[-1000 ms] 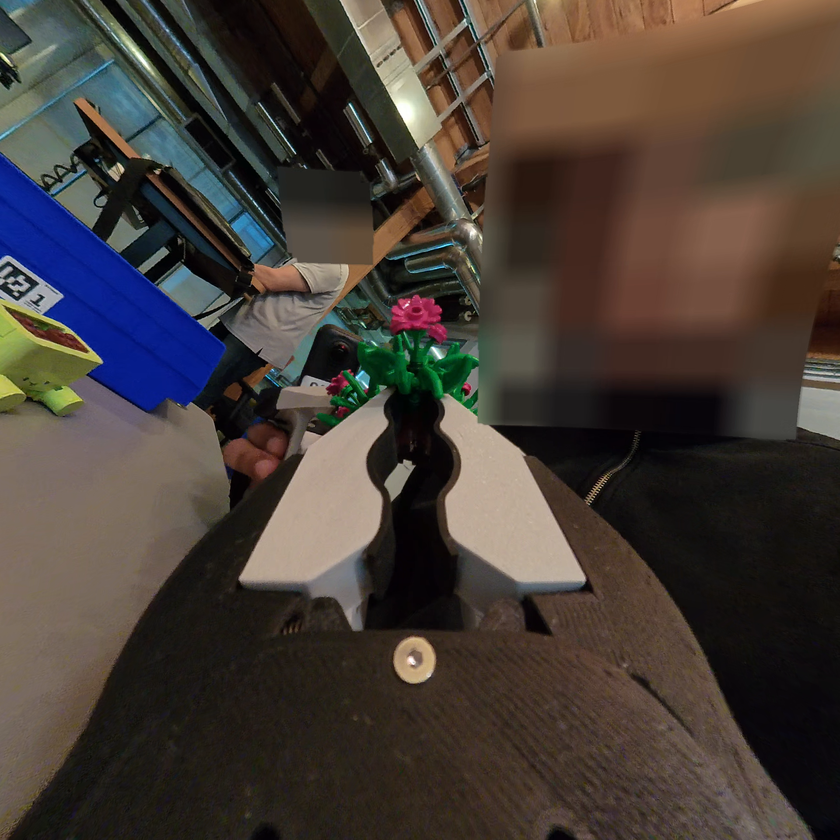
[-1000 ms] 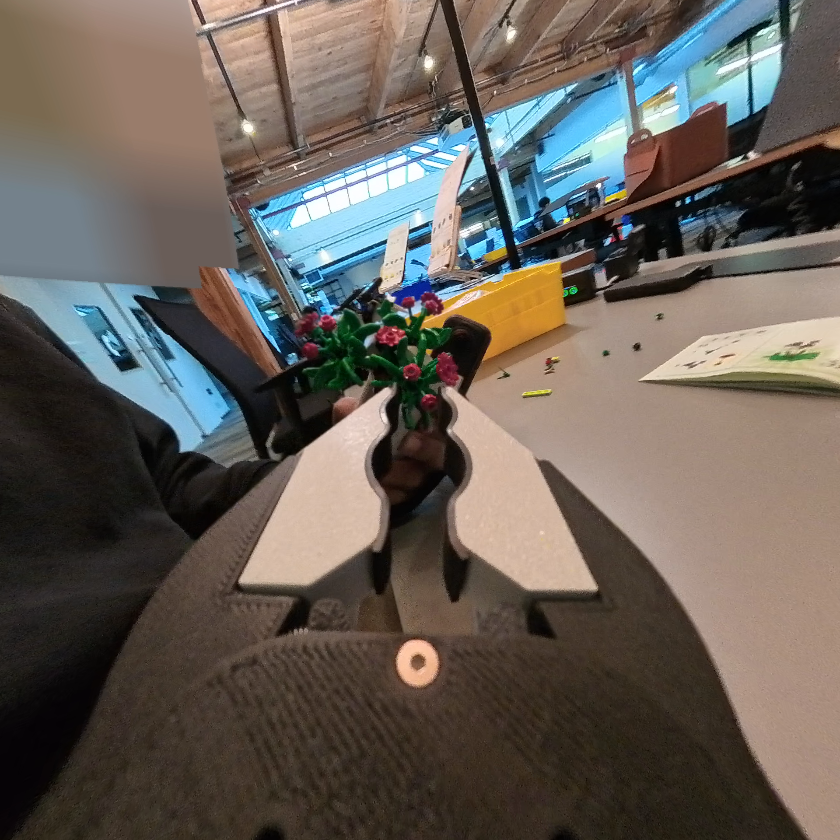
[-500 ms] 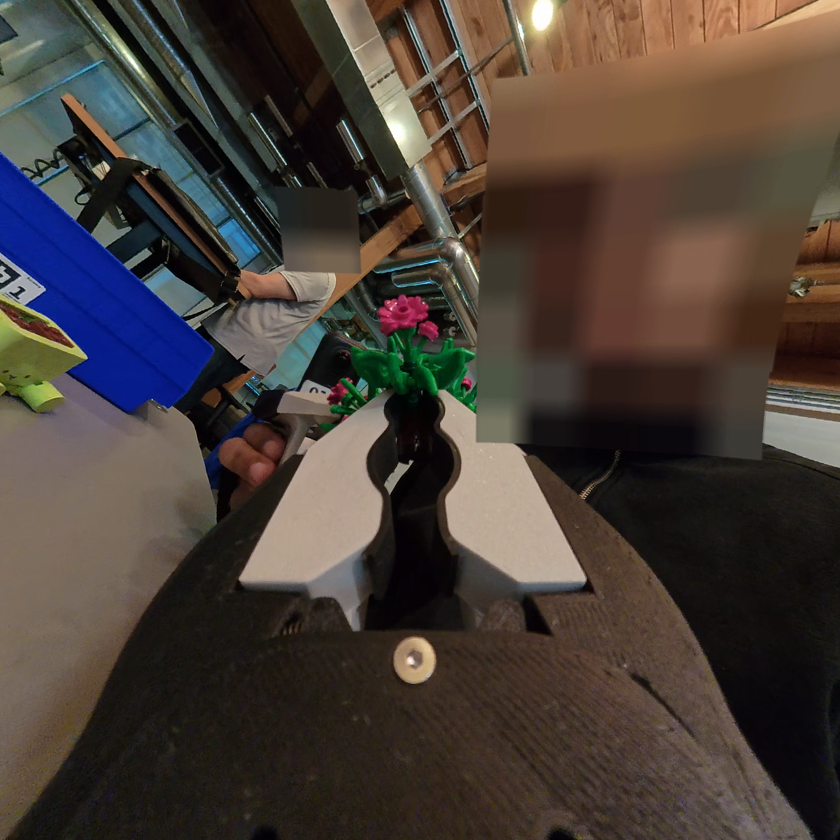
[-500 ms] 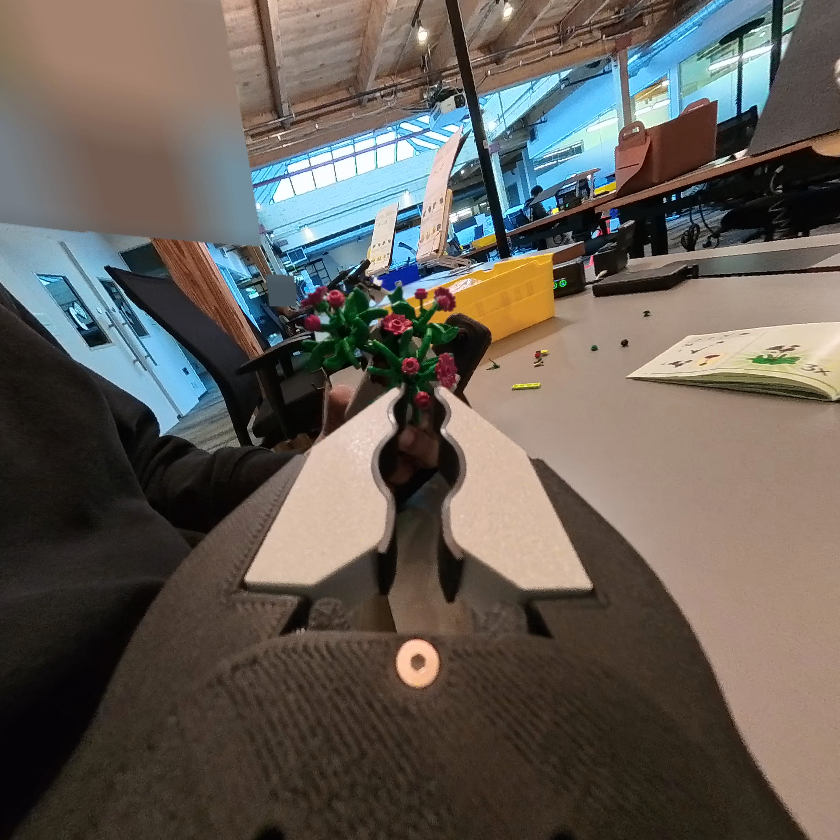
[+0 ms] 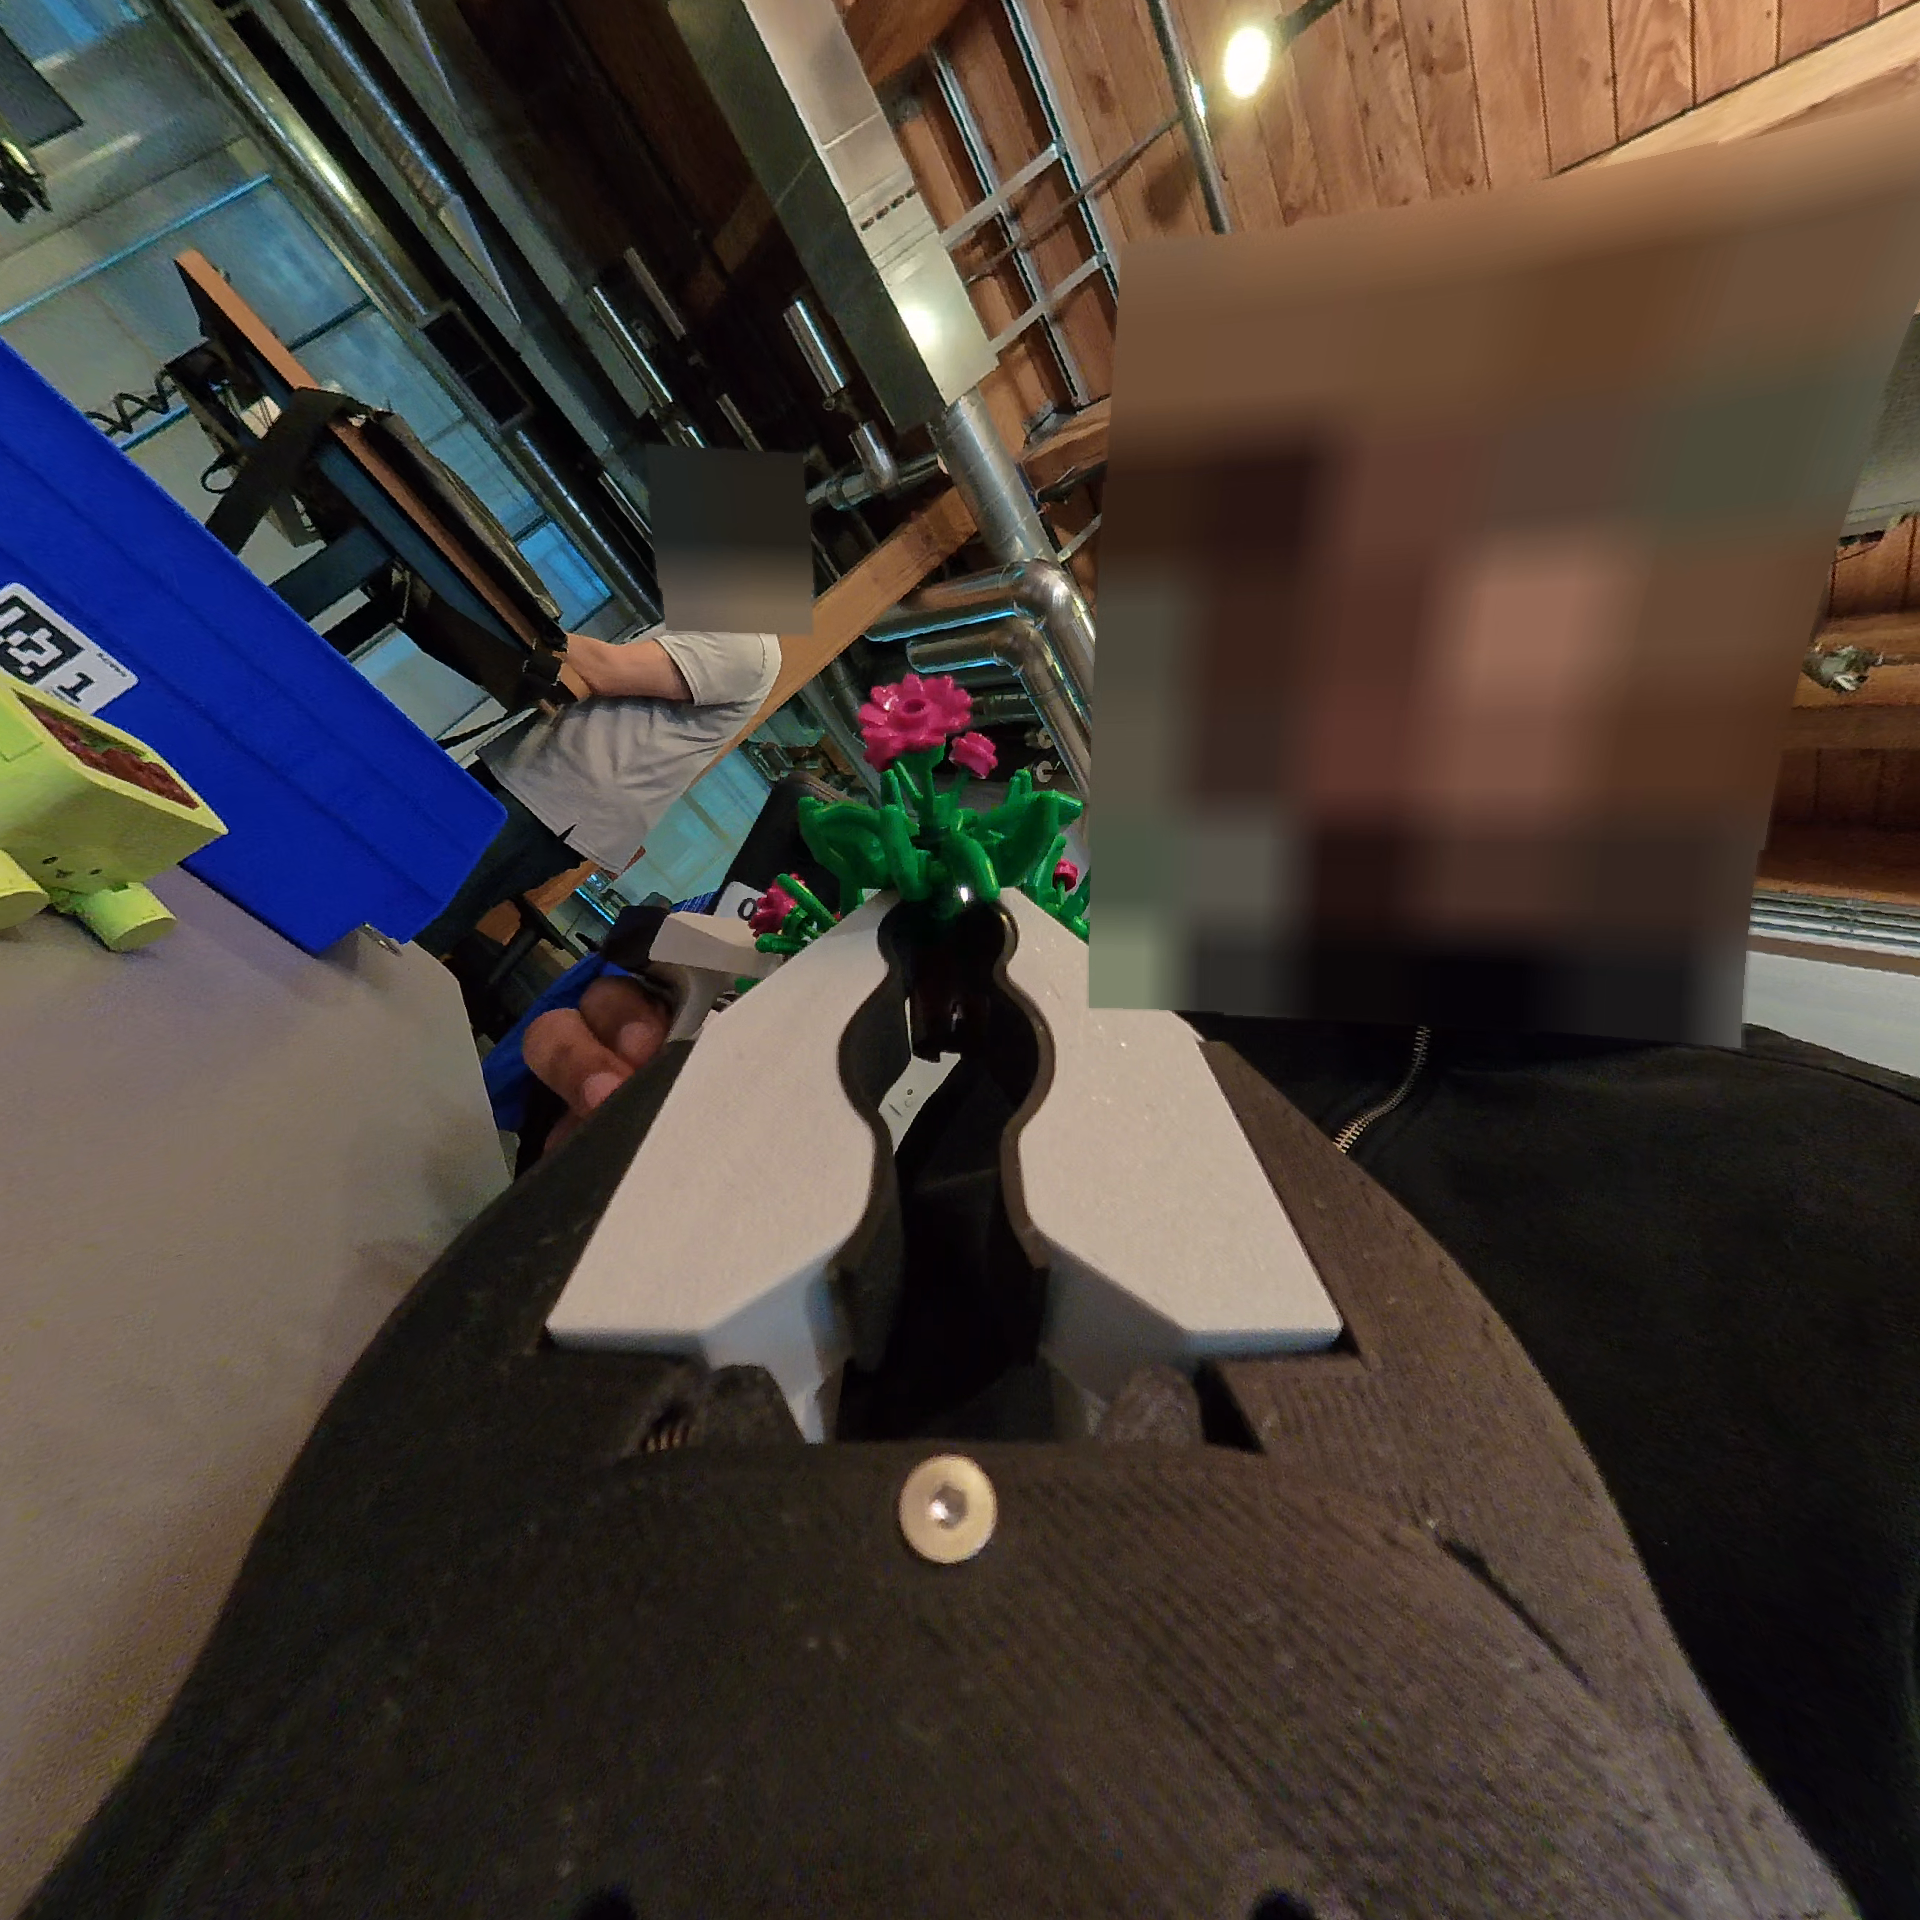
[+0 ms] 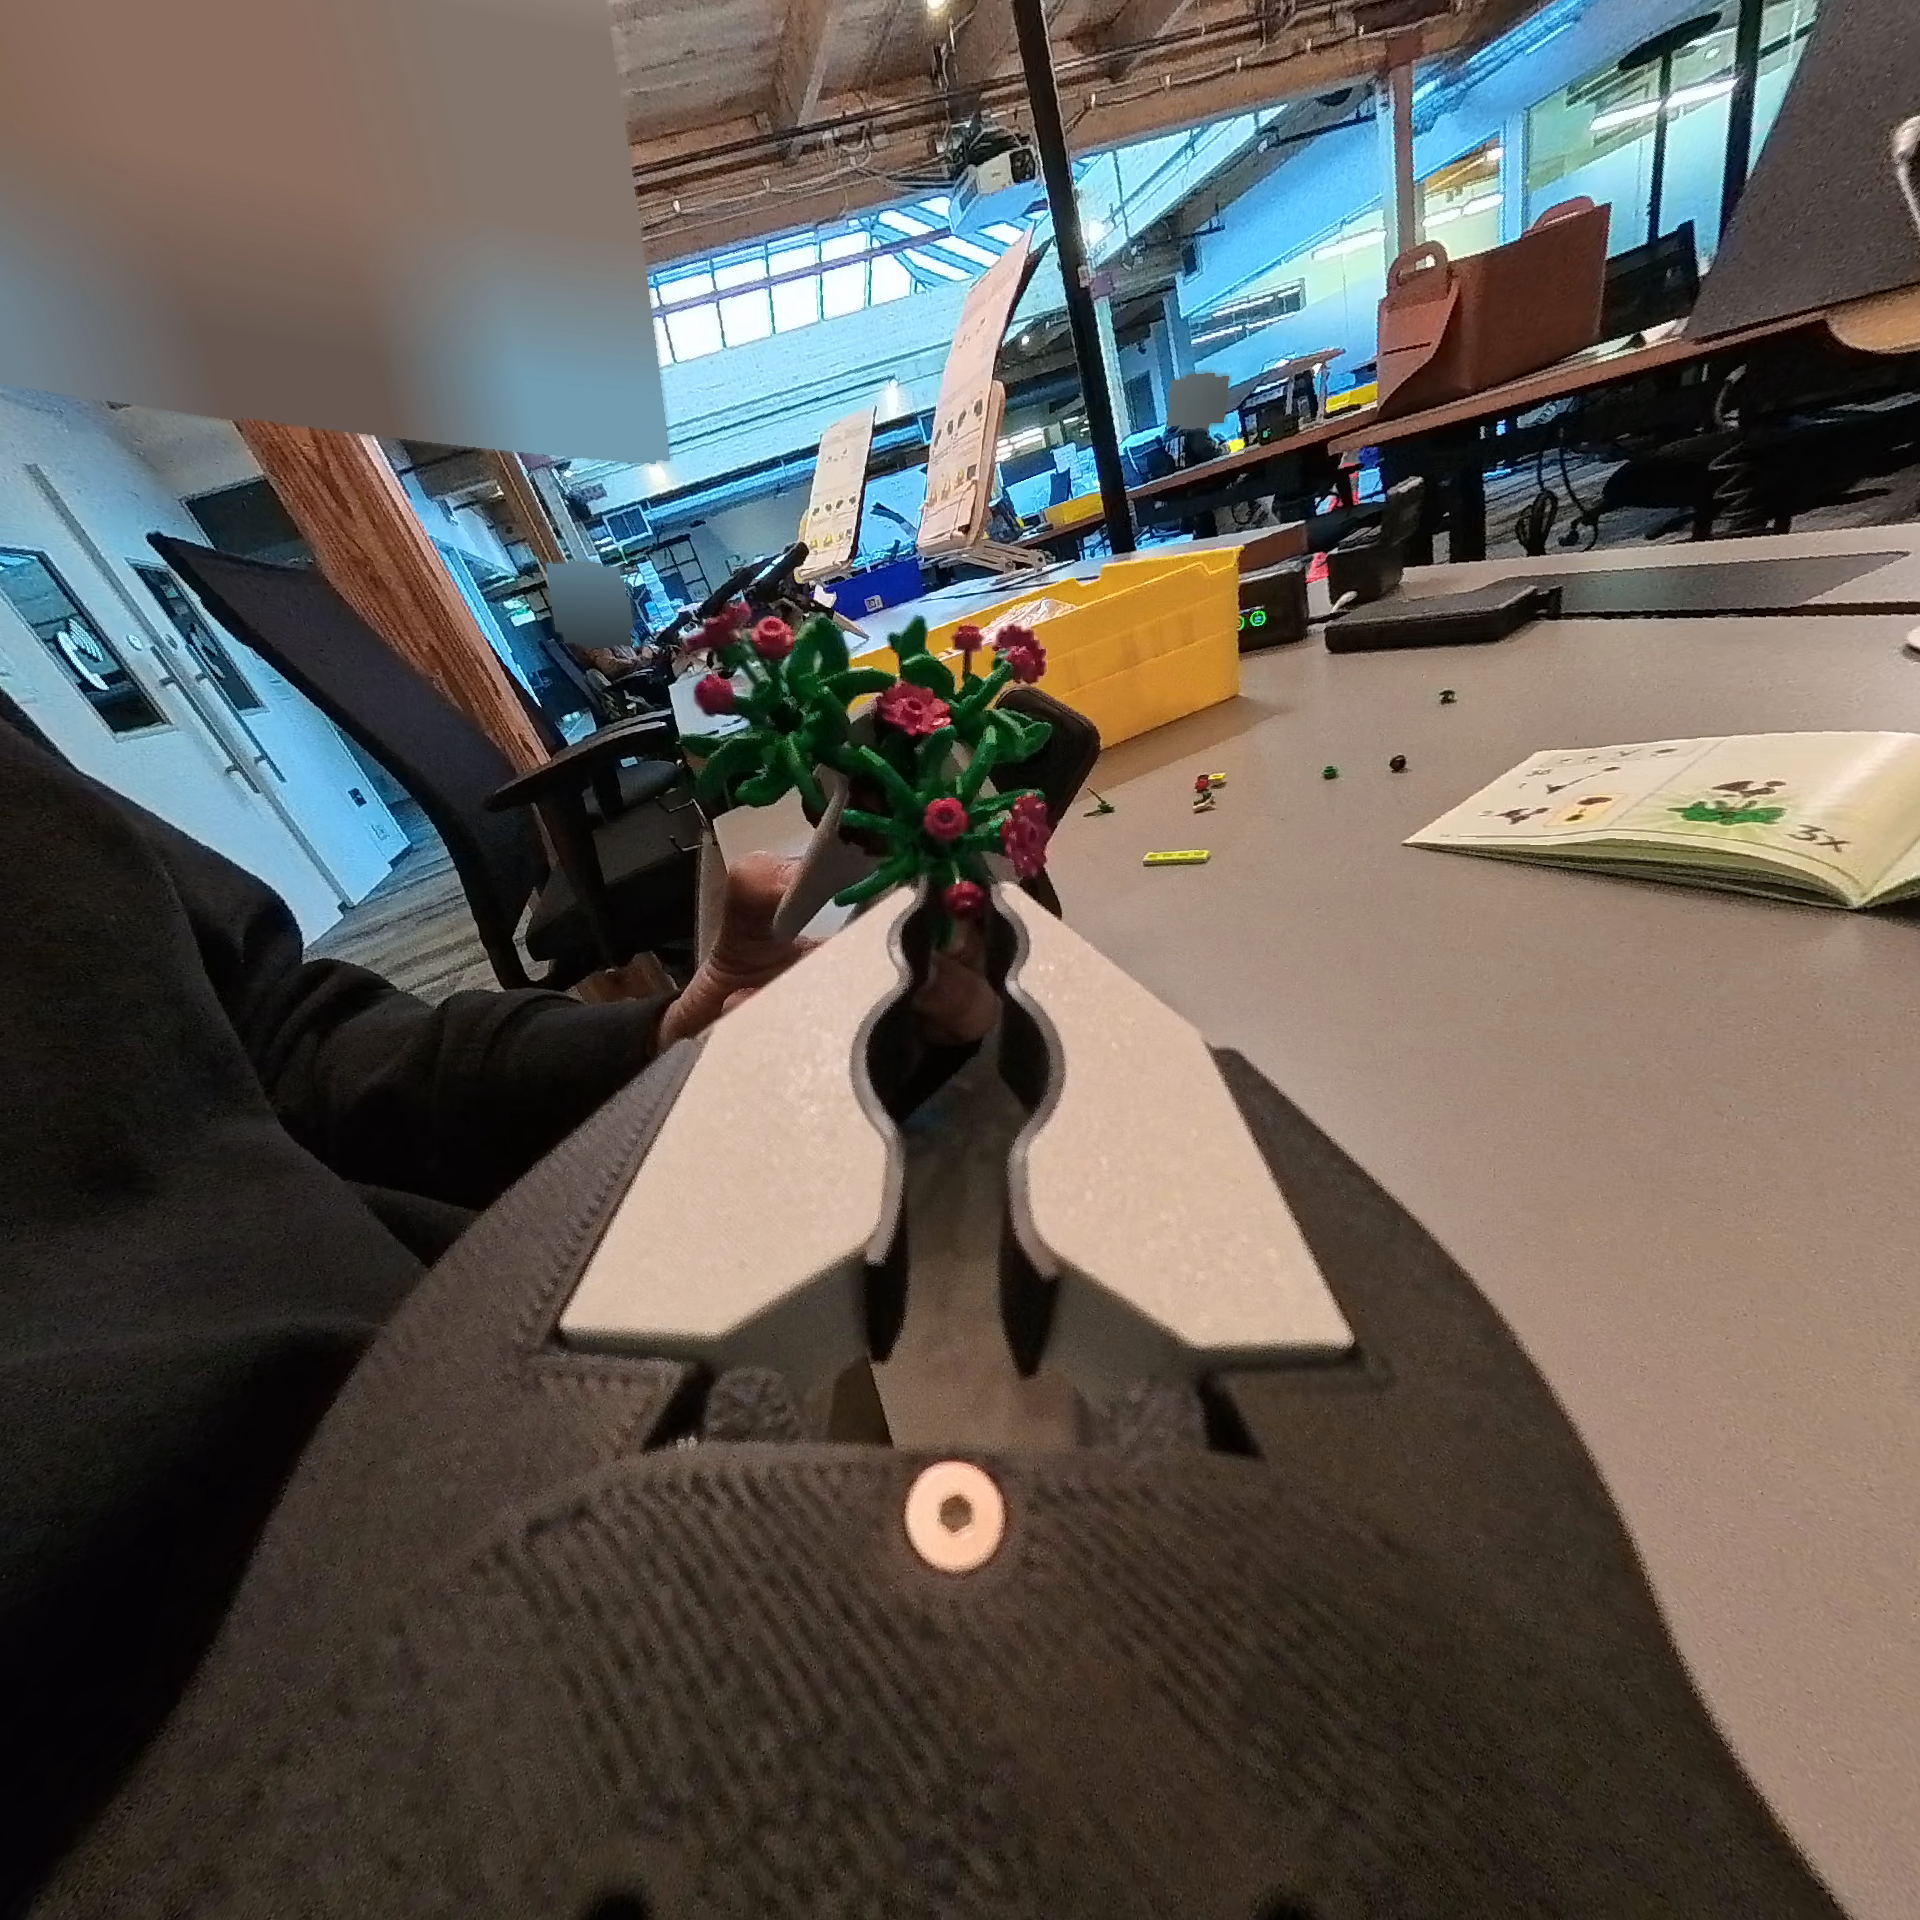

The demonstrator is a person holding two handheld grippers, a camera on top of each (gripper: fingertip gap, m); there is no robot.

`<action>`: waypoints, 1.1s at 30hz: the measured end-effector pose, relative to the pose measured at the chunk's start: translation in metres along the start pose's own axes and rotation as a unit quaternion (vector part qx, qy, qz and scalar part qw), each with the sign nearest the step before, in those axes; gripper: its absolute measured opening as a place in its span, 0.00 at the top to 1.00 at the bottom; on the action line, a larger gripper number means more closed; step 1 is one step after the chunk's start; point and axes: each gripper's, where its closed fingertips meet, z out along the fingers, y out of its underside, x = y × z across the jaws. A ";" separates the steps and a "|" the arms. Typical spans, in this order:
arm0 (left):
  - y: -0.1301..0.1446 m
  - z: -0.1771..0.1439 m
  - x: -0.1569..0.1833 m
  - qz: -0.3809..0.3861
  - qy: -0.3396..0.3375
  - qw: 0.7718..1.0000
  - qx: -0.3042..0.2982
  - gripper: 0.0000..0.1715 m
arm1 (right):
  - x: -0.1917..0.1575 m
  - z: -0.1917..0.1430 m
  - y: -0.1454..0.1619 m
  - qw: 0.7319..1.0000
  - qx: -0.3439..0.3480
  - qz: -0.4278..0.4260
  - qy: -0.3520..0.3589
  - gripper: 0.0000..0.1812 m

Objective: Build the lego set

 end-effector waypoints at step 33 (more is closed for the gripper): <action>-0.001 -0.001 0.000 -0.002 0.002 1.000 0.002 0.98 | -0.002 0.002 0.005 0.999 -0.026 -0.030 0.007 0.97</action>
